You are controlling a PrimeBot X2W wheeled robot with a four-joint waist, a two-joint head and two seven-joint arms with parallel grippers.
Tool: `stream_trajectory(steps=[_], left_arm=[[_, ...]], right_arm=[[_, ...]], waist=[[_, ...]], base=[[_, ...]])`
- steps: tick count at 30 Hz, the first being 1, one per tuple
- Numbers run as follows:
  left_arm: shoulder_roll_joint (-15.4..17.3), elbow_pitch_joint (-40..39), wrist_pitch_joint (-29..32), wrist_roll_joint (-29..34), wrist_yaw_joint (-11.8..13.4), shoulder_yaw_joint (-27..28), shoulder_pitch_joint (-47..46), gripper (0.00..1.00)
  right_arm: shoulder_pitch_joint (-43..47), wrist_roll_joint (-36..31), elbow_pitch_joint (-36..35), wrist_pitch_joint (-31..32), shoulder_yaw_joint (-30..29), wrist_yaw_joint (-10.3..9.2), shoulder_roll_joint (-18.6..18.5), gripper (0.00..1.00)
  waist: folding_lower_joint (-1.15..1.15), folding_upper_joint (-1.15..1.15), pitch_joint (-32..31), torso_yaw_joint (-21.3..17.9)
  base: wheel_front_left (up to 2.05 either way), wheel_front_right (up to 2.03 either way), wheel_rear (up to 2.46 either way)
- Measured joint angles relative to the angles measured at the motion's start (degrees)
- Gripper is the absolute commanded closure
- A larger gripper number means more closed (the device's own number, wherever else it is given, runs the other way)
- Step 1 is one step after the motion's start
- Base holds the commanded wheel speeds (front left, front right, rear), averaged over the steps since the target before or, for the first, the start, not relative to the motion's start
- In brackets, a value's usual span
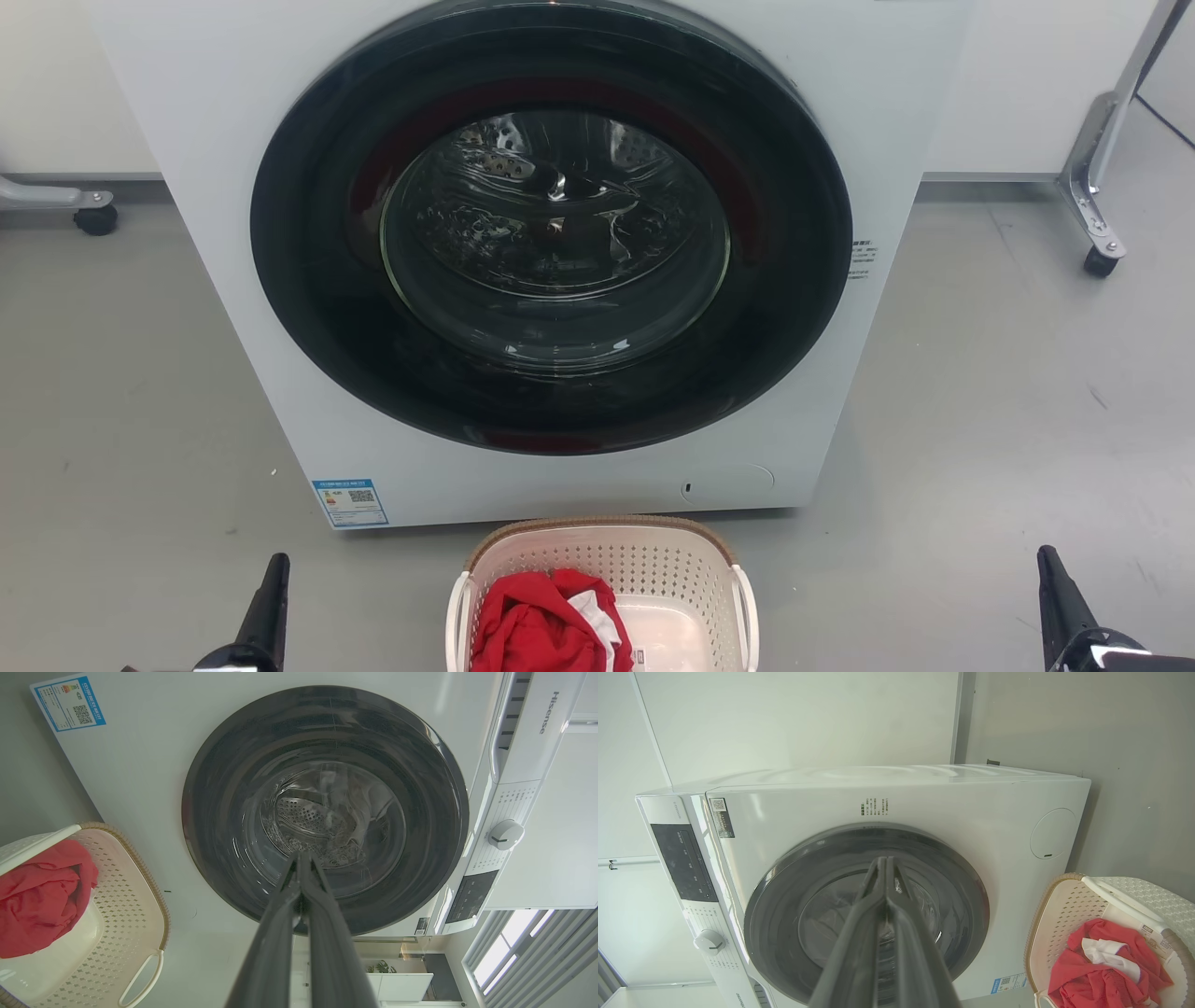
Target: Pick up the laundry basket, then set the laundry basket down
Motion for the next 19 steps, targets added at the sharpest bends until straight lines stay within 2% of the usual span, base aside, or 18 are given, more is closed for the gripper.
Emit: stream_trajectory(steps=[19], left_arm=[[0.0,0.0,0.0,0.0,0.0,0.0,0.0,1.00]], right_arm=[[0.0,0.0,0.0,0.0,0.0,0.01,0.0,1.00]], waist=[[0.00,0.00,0.0,0.0]], base=[[0.00,0.00,0.00]])
